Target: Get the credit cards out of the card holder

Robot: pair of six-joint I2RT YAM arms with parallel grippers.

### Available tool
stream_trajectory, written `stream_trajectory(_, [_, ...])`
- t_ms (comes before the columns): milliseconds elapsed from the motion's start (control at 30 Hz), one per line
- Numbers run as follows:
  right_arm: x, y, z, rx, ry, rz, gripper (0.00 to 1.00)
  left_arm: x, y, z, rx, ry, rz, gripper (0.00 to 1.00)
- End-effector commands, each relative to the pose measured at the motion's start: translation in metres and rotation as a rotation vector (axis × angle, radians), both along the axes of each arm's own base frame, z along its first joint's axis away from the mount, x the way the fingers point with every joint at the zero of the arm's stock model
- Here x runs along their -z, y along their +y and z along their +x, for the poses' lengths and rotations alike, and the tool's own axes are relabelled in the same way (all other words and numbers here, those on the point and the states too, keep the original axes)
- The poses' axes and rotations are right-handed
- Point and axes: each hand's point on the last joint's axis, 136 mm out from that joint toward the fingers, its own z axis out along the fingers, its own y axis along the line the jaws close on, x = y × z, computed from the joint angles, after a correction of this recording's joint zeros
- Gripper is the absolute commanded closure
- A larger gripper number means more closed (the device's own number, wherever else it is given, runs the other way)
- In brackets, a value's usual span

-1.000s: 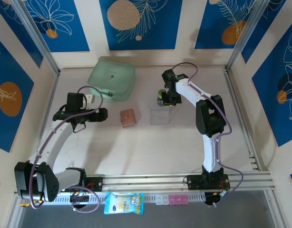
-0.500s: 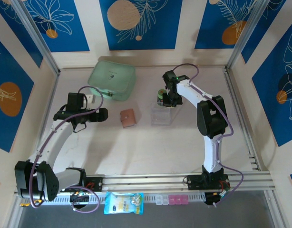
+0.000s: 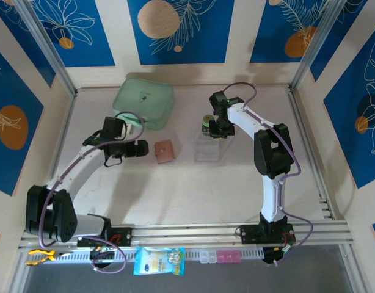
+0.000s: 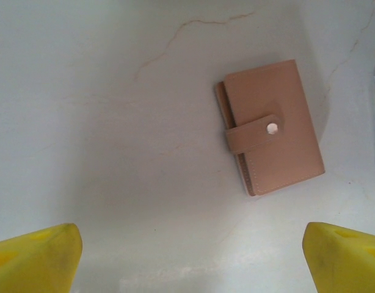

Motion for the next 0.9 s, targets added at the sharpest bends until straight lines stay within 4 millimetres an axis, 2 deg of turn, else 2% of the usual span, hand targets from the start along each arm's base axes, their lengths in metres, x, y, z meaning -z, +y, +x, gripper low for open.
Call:
stream_trajectory(0, [-0.01,0.003,-0.005,0.012,-0.005,0.038,0.9,-0.011,-0.011,0.012,-0.011,-0.024,0.004,0.07])
stream_trajectory(200, [-0.015,0.004,-0.005,0.011,-0.015,0.046,0.85,-0.003,-0.025,0.019,-0.011,0.021,0.075,0.07])
stream_trajectory(433, [-0.055,0.004,-0.011,0.016,-0.073,0.09,0.73,0.012,-0.054,0.029,-0.015,0.105,0.082,0.09])
stream_trajectory(667, [-0.083,0.002,-0.03,0.035,-0.111,0.156,0.6,0.037,-0.076,0.037,-0.109,0.19,0.189,0.08])
stream_trajectory(867, [-0.091,-0.004,-0.045,0.041,-0.115,0.171,0.5,0.059,-0.091,0.04,-0.155,0.233,0.217,0.04])
